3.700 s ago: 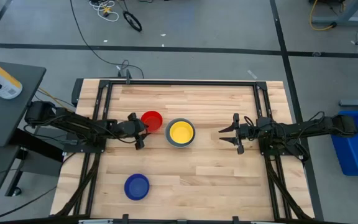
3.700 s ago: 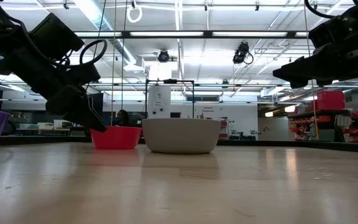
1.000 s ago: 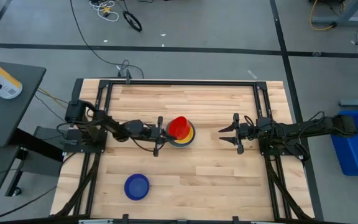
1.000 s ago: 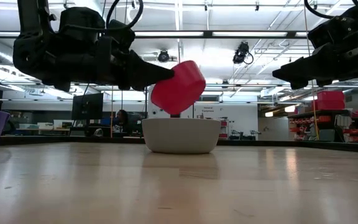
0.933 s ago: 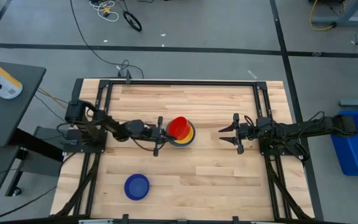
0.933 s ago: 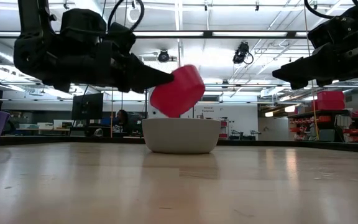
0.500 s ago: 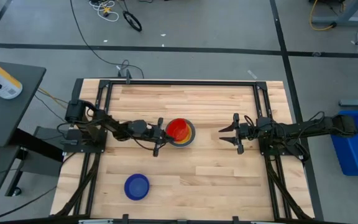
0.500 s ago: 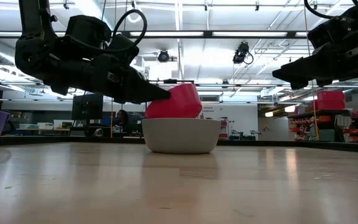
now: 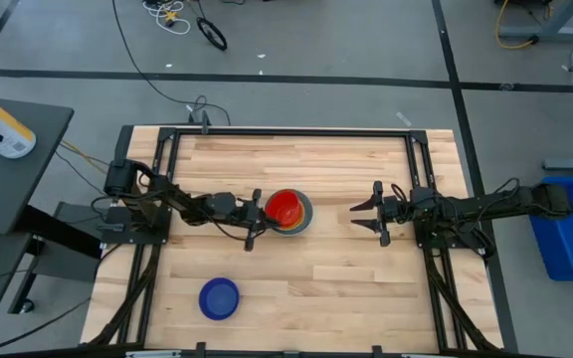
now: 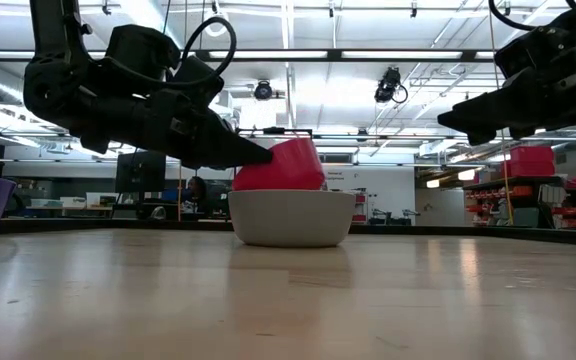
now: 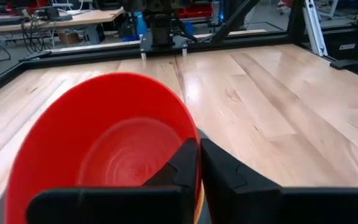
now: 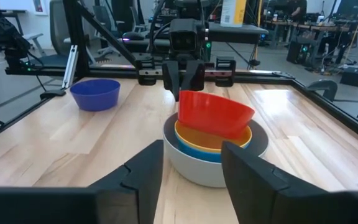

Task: Nest bowls inside each other
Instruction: Stack the red bowl on the yellow bowl

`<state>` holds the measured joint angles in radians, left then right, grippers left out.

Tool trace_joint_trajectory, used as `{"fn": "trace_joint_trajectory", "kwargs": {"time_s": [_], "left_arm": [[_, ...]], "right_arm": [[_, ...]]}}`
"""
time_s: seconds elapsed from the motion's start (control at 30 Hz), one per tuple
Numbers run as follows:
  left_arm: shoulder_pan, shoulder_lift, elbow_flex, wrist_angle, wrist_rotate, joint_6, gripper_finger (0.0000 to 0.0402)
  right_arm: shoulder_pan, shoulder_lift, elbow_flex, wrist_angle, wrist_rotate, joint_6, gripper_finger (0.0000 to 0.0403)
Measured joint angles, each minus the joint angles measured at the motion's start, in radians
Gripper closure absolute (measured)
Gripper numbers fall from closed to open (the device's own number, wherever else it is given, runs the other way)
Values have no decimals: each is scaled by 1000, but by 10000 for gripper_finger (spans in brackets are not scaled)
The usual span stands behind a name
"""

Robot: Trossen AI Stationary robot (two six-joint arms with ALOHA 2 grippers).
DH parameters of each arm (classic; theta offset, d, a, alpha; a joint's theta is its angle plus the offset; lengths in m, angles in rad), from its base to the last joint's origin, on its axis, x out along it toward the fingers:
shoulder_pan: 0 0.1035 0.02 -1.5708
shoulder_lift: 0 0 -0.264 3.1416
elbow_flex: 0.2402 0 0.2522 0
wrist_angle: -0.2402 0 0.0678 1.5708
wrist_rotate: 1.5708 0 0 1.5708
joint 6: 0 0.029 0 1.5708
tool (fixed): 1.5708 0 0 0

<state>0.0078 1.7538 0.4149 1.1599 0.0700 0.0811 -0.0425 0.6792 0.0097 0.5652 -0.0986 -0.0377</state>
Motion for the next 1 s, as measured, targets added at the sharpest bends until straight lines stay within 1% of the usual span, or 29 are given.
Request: {"fn": "trace_joint_trajectory", "kwargs": {"time_s": [0.27,0.4,0.5,0.6,0.7,0.8,0.87,1.0], "left_arm": [[0,0,0,27,6,9,296],[0,0,0,45,-61,8,244],[0,-1,0,98,-75,4,209],[0,-2,1,151,-63,-23,187],[-1,-2,15,164,-41,-68,182],[-11,-2,45,152,-41,-111,190],[-21,-2,71,117,-47,-127,199],[-30,-2,123,12,-96,-147,218]], "right_arm": [[0,0,0,0,0,5,219],[0,0,0,0,0,5,221],[0,0,0,0,0,5,225],[0,0,0,0,0,5,229],[0,0,0,-1,0,5,233],[0,0,0,-1,1,5,235],[0,0,0,-1,1,5,238],[0,0,0,-1,1,5,242]]}}
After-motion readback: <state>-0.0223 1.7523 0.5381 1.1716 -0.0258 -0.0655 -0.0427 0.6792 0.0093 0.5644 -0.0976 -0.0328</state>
